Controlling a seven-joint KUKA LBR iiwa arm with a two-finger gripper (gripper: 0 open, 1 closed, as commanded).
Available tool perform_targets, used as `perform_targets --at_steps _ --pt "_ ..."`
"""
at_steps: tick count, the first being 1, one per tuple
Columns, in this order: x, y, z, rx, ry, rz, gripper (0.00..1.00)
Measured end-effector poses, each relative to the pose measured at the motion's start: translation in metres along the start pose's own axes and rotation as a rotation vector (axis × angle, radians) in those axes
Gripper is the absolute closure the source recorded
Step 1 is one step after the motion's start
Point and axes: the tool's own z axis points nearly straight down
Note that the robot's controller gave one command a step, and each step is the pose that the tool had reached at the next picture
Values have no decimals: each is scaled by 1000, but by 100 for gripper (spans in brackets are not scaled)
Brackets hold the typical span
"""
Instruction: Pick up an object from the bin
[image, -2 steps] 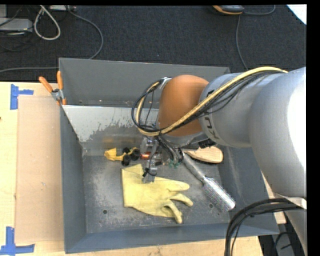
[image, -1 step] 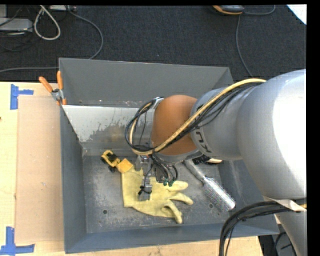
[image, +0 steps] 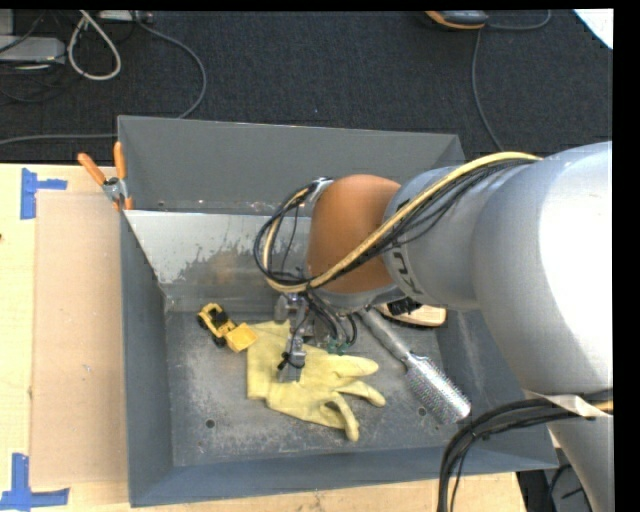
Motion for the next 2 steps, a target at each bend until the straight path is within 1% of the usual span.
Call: perform_targets --at_steps 1,2 --pt "20 -8 -14 1 19 -35 0" --pt "16 -11 -116 1 9 7 0"
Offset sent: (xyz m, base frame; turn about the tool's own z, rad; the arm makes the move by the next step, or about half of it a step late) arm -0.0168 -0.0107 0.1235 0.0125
